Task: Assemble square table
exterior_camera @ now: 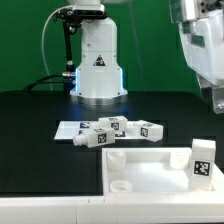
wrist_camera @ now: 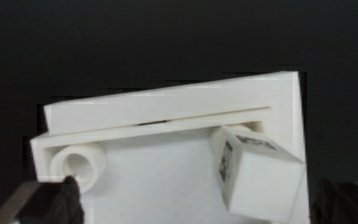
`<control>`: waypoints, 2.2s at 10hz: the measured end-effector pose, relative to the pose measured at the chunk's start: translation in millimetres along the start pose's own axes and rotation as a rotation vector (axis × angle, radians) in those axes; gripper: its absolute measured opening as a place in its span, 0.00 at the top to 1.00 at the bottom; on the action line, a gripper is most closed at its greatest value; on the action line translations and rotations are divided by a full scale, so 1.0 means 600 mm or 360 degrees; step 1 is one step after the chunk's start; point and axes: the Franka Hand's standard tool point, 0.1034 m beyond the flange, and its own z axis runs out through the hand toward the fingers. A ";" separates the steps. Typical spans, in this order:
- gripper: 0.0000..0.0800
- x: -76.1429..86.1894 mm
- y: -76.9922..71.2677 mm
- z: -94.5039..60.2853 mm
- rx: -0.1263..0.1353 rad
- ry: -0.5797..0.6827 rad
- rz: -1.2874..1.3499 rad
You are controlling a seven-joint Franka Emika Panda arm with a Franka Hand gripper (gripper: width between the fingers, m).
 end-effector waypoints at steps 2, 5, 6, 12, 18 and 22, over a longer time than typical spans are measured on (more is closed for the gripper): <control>0.19 -0.001 0.002 0.003 0.0004 0.0004 -0.0188; 0.19 0.002 0.025 0.016 -0.0026 0.0030 -0.0770; 0.19 -0.004 0.041 0.021 -0.0045 0.0070 -0.1014; 0.19 0.002 0.054 0.029 -0.0079 0.0083 -0.1645; 0.19 0.027 0.095 0.058 -0.0205 0.0153 -0.2790; 0.19 0.030 0.135 0.075 -0.0382 0.0032 -0.3033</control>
Offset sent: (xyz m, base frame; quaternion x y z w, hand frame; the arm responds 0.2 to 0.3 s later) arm -0.0213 0.0015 -0.0117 -0.0225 -0.0008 -0.2864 0.9578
